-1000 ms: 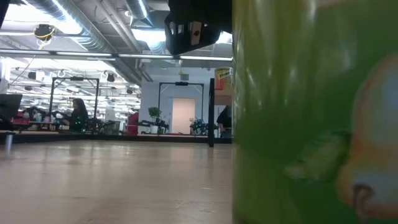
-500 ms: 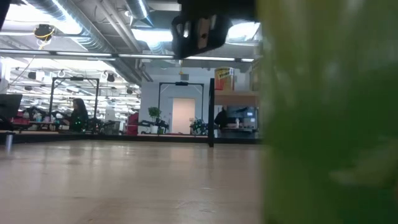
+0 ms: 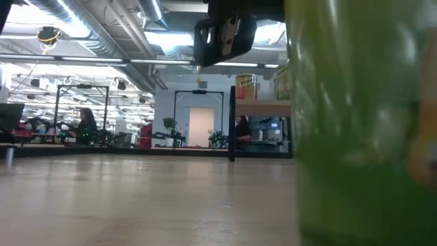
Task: Pick and place cans onto a shelf
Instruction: Put the canned pears on the shelf, then return to Home Position
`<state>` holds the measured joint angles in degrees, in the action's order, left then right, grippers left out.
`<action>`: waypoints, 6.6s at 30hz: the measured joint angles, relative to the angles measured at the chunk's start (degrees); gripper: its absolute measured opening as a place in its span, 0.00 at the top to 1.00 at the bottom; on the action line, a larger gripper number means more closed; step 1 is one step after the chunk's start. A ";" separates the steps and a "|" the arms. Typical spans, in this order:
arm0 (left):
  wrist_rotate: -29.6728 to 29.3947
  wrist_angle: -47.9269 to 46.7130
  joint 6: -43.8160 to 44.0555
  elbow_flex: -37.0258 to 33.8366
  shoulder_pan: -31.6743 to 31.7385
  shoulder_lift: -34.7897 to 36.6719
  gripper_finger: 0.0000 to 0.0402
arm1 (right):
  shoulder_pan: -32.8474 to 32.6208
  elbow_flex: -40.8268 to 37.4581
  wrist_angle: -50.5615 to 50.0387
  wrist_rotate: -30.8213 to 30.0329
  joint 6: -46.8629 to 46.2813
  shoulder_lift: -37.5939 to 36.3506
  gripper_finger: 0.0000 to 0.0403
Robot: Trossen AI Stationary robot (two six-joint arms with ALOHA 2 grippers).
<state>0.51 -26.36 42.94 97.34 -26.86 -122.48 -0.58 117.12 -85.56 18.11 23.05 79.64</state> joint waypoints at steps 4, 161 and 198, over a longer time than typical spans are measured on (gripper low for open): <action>-0.03 -0.02 0.00 -0.06 0.31 0.22 1.00 | 0.00 0.00 0.00 0.00 0.02 0.00 0.90; -5.45 -18.03 -43.57 19.74 49.84 10.32 0.90 | 2.25 -7.98 8.43 -8.02 3.19 -4.96 0.90; 1.15 -30.09 -52.34 19.73 32.85 28.87 1.00 | 2.25 -7.91 4.76 -8.21 5.75 -11.08 0.90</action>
<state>1.67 -56.45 -9.41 117.07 6.00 -93.61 1.67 109.21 -80.80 9.90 28.80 68.56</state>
